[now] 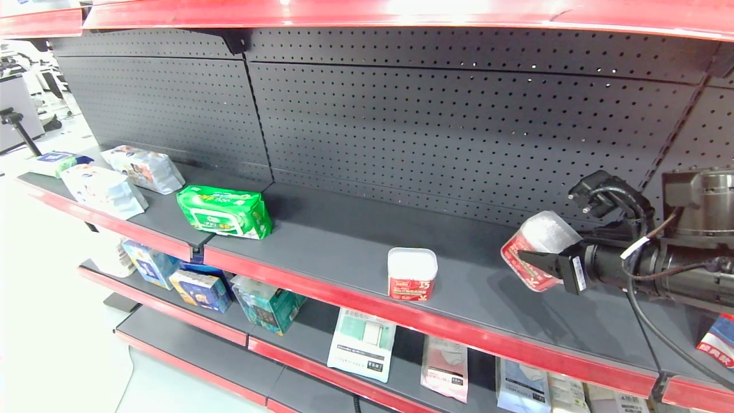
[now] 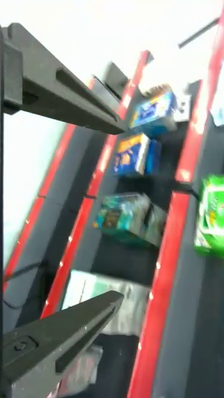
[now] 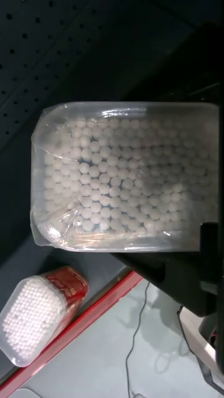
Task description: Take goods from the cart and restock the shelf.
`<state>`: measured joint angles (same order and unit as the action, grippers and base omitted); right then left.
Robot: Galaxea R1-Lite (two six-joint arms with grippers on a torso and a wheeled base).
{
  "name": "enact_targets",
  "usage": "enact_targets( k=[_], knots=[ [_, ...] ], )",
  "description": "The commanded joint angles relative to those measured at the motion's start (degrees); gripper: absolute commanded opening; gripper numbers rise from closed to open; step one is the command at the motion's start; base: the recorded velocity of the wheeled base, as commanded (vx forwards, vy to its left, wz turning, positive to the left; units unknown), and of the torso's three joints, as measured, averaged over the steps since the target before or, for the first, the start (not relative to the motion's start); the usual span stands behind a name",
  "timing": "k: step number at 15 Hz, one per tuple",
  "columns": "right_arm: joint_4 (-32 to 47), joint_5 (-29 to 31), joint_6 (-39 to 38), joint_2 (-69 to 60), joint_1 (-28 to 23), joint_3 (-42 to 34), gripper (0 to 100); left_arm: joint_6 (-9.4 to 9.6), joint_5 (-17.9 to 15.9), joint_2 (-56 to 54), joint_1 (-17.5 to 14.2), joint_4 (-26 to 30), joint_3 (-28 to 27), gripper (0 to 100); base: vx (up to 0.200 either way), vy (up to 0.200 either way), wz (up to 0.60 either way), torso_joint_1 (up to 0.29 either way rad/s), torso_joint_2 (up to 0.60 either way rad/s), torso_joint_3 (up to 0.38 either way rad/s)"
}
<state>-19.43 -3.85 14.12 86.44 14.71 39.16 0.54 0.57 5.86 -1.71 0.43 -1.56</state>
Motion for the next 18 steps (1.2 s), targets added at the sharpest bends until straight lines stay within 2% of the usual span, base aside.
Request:
enact_targets(
  k=[1,3,4,5,6,7,16,18],
  knots=[
    [0.01,-0.01,0.03,-0.40,-0.04,-0.48,0,0.08,-6.55,-5.69,1.71,-0.08,0.07,100,0.000,0.000,0.00,0.000,0.00,0.000],
    [-0.08,-0.01,0.03,-0.40,-0.04,-0.57,0,0.25,-6.20,-5.69,1.71,-0.08,0.15,100,0.000,0.000,0.00,0.000,0.00,0.000],
    [-0.08,-0.01,0.03,-0.49,-0.12,-0.57,0,1.57,-3.47,-5.69,1.62,-0.51,0.42,100,0.000,0.000,0.00,0.000,0.00,0.000],
    [-0.08,0.07,0.03,-0.57,-0.12,-0.57,0,1.92,0.04,-5.69,1.62,-0.60,0.95,100,0.000,0.000,0.00,0.000,0.00,0.000],
    [0.01,0.07,0.03,-0.57,-0.12,-0.57,0,-0.01,3.21,-5.69,1.62,-0.43,1.56,100,0.000,0.000,0.00,0.000,0.00,0.000],
    [0.01,0.07,0.03,-0.57,-0.12,-0.66,0,-0.80,2.33,-5.69,1.62,-0.51,1.47,100,0.000,0.000,0.00,0.000,0.00,0.000],
    [0.01,-0.19,0.12,1.01,-0.04,-0.40,0,-0.71,1.98,-5.69,1.62,-0.51,1.56,100,0.000,0.000,0.00,0.000,0.00,0.000],
    [0.01,-1.86,0.12,2.15,-0.04,0.66,0,-0.80,1.98,-5.69,1.62,-0.51,1.56,100,0.000,0.000,0.00,0.000,0.00,0.000]
  ],
)
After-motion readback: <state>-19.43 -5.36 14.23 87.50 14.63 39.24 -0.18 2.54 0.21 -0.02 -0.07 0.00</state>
